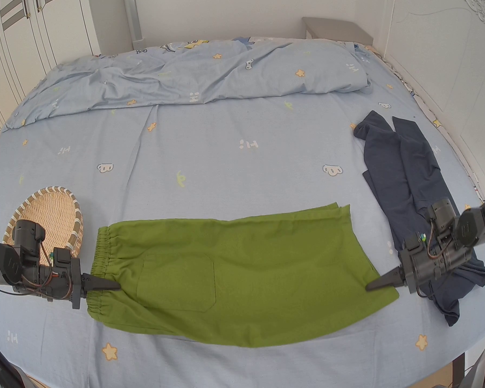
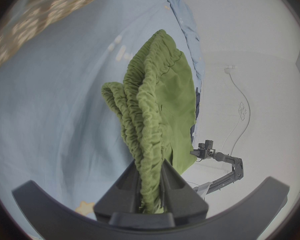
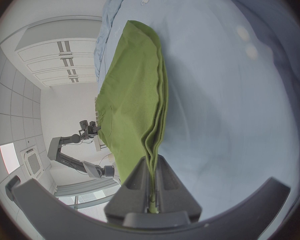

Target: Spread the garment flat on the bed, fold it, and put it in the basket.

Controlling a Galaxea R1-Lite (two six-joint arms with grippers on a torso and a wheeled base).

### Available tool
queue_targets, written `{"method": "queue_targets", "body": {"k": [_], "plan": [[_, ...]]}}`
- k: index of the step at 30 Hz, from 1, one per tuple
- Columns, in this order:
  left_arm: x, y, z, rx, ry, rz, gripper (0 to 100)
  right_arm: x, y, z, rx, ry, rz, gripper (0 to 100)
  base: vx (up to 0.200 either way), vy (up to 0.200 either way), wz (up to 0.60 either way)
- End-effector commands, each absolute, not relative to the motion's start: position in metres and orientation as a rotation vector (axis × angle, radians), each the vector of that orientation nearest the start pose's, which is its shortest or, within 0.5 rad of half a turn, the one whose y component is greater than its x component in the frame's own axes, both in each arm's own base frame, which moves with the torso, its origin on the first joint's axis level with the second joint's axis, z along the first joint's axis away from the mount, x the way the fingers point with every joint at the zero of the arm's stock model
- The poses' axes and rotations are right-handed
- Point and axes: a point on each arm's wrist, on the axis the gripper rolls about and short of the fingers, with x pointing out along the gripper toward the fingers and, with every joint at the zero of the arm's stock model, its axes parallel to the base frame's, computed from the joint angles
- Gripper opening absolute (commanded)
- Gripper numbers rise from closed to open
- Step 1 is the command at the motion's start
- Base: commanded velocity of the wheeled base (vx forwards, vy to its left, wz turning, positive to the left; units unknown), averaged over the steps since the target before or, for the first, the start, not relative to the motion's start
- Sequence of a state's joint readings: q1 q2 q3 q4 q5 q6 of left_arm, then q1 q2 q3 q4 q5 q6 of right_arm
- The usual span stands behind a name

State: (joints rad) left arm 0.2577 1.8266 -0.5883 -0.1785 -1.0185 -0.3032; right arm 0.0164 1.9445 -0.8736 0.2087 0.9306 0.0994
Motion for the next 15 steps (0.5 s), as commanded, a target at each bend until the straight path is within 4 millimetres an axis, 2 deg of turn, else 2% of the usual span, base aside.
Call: {"method": "queue_targets", "body": {"k": [1,5,8,15], "plan": [[0.193,0.037,0.061,-0.897,1.027,-0.548,0,0.207,0.022,0.072,0.628,1.172,0.772,0,0.0,0.0,0.0],[0.176,0.032,0.061,-0.883,1.039,-0.532,0,0.179,0.022,0.064,0.635,1.188,0.766,0,0.0,0.0,0.0],[0.168,0.03,0.056,-0.863,1.055,-0.524,0,0.167,0.021,0.057,0.634,1.194,0.762,0,0.0,0.0,0.0],[0.153,0.033,0.045,-0.789,1.065,-0.504,0,0.161,0.02,0.046,0.635,1.187,0.752,0,0.0,0.0,0.0]]}}
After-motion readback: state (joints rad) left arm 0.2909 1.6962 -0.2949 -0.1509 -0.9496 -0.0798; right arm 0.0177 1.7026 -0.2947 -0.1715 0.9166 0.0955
